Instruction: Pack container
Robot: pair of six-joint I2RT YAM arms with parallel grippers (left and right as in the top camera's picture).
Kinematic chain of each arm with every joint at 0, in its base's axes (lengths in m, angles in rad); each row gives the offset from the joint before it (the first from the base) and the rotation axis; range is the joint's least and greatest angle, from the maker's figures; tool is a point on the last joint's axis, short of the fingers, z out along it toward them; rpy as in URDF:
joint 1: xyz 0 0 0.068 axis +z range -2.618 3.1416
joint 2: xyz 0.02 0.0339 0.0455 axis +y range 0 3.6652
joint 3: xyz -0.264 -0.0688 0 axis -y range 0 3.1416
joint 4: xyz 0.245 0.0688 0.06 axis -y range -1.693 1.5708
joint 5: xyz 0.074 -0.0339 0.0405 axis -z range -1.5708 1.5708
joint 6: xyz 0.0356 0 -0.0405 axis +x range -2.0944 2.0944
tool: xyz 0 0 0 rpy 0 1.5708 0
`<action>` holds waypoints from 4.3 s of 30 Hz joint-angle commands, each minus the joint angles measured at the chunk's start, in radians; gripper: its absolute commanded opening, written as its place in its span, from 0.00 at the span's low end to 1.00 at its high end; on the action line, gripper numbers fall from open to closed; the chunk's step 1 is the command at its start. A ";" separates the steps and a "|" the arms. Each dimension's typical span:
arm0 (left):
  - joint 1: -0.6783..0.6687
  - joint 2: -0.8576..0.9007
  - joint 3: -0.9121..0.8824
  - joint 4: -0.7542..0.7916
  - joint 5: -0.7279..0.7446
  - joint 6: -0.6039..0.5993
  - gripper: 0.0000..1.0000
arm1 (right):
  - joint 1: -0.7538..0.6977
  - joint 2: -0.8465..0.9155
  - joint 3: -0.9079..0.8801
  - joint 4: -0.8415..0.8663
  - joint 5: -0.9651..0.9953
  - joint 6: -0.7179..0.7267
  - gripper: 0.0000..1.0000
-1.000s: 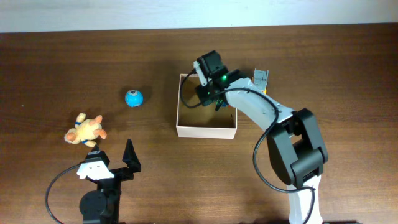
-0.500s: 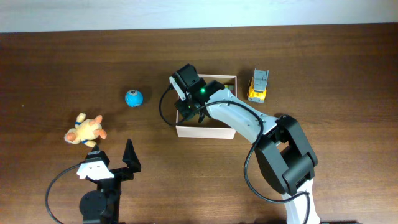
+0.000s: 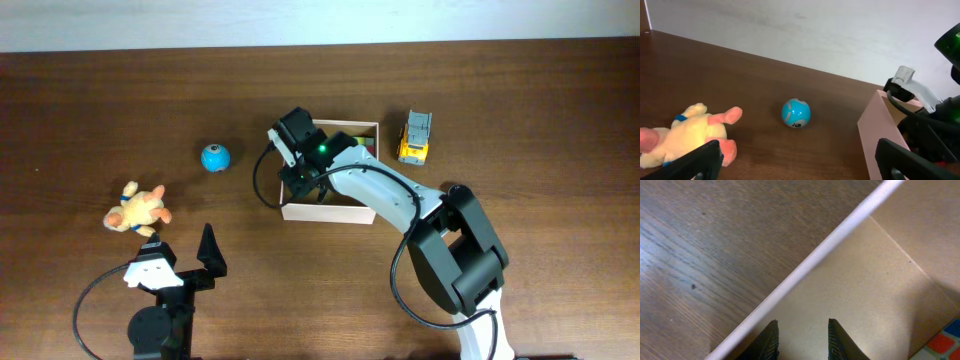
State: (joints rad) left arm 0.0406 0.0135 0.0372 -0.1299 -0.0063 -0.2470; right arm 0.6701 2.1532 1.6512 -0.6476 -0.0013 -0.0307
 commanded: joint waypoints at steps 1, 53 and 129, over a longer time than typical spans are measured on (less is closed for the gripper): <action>0.003 -0.008 -0.006 0.002 0.010 0.016 0.99 | 0.023 0.003 0.019 -0.003 -0.014 -0.011 0.27; 0.003 -0.008 -0.006 0.002 0.010 0.016 0.99 | -0.019 0.003 0.019 -0.182 -0.055 -0.143 0.27; 0.003 -0.008 -0.006 0.002 0.010 0.016 0.99 | -0.549 0.002 0.652 -0.648 -0.148 0.208 0.99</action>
State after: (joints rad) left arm 0.0406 0.0135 0.0372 -0.1299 -0.0063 -0.2470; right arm 0.1551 2.1574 2.2986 -1.2915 -0.0731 0.1211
